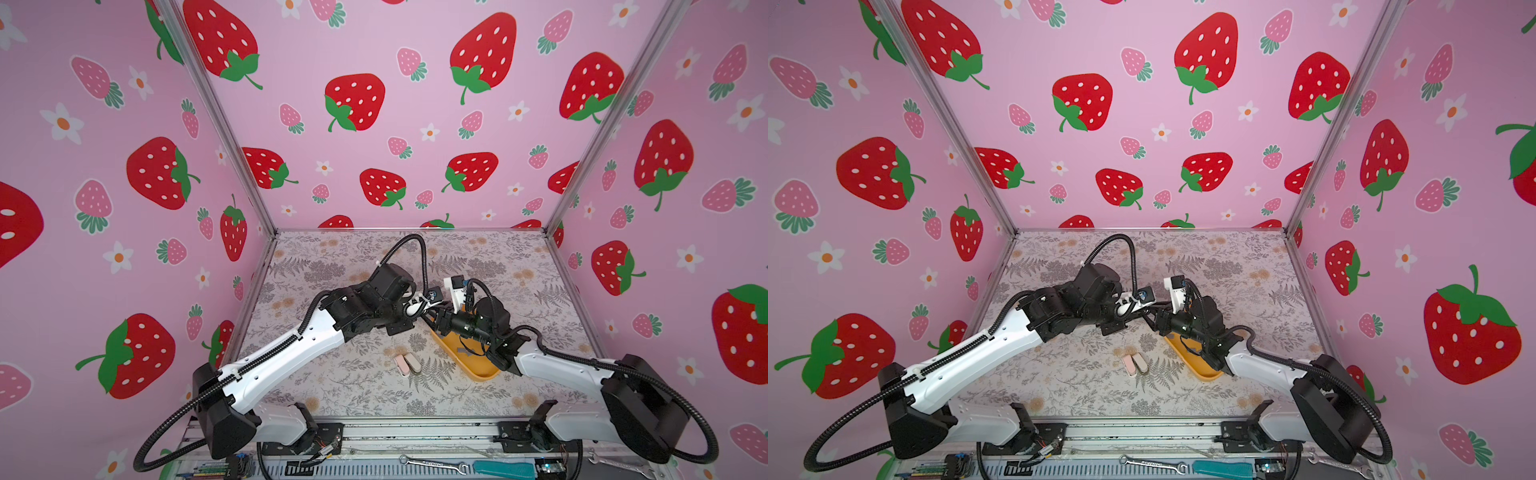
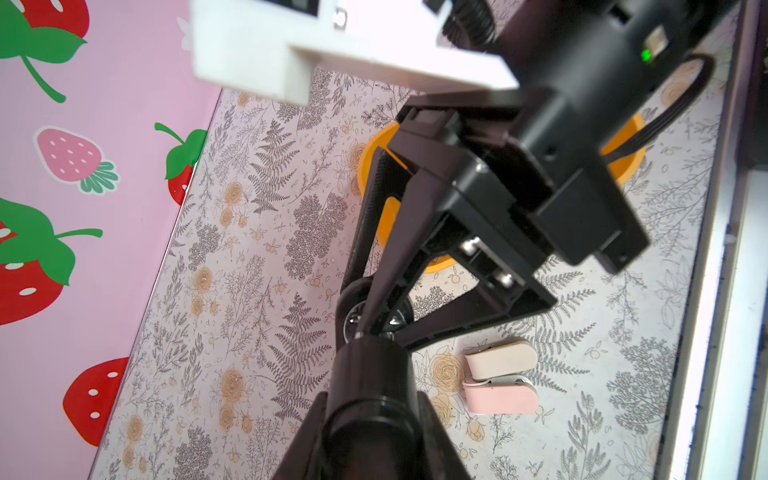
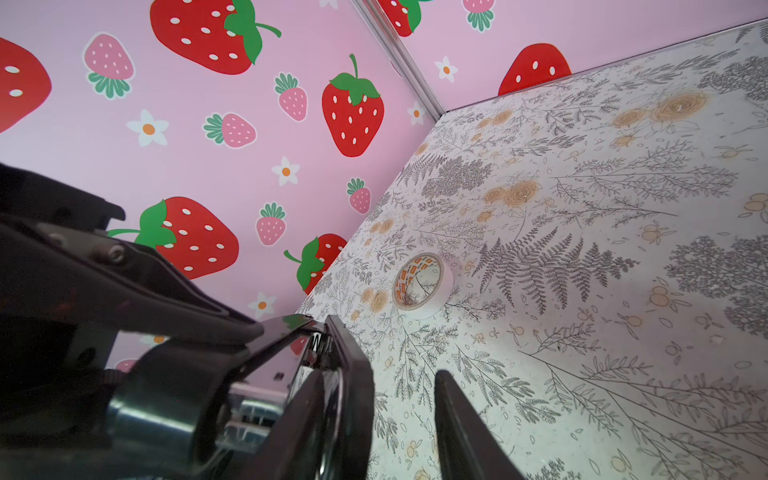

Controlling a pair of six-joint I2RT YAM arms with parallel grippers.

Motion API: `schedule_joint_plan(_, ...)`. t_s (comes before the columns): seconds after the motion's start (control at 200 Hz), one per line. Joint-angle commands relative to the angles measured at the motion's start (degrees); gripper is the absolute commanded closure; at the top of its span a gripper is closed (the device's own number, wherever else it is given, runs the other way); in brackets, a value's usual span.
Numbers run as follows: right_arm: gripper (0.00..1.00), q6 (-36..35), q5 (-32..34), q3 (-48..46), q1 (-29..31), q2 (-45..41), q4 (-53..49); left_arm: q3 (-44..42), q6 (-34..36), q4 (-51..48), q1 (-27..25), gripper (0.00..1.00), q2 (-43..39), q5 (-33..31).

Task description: Load the staples into the stapler

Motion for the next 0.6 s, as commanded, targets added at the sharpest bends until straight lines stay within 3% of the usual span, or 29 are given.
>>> schedule_joint_plan(0.0,0.54,0.49,-3.51,-0.01,1.51,0.14,1.40,1.04,1.05,7.33,-0.27,1.00,-1.34,-2.23)
schedule_joint_plan(0.145,0.58,-0.44,-0.92,-0.20,1.55,-0.48,-0.17,0.98,1.53,6.92,-0.36,1.00,-1.12,-1.22)
schedule_joint_plan(0.5,0.98,2.36,4.39,-2.18,0.76,-1.67,-0.87,-1.08,5.14,7.06,-1.17,1.00,-2.79,4.01)
schedule_joint_plan(0.595,1.00,4.48,5.61,-2.83,-0.39,-1.41,-1.59,-3.32,6.30,9.12,-1.06,1.00,-5.06,6.88)
